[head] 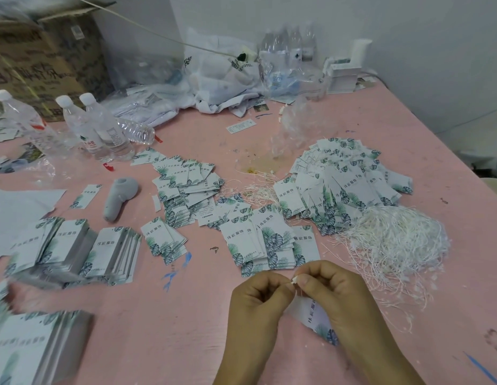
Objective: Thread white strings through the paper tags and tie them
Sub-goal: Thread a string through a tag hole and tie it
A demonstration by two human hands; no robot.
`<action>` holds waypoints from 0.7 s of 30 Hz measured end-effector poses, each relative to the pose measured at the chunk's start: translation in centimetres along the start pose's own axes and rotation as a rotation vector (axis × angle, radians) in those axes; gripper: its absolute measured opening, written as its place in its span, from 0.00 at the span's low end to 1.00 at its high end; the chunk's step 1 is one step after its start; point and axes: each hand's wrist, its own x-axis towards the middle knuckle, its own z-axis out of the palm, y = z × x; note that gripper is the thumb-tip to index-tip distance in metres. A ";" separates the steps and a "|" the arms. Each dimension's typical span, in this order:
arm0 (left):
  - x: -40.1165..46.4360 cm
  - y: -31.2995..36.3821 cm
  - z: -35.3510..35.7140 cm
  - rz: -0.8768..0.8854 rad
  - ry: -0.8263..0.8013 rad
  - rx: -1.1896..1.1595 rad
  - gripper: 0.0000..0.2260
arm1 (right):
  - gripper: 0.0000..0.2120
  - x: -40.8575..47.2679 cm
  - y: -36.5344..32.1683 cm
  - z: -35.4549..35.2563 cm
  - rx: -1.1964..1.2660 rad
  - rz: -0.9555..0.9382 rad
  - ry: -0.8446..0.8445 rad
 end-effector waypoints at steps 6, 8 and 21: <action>0.0 0.2 0.0 0.030 0.002 0.012 0.05 | 0.09 -0.1 0.2 0.0 0.026 -0.012 -0.029; -0.1 0.4 0.1 0.049 -0.008 0.003 0.06 | 0.06 -0.1 0.4 -0.1 0.061 0.004 -0.042; 0.0 0.0 0.1 0.056 -0.003 -0.037 0.03 | 0.16 -0.4 0.0 0.1 -0.068 -0.063 -0.035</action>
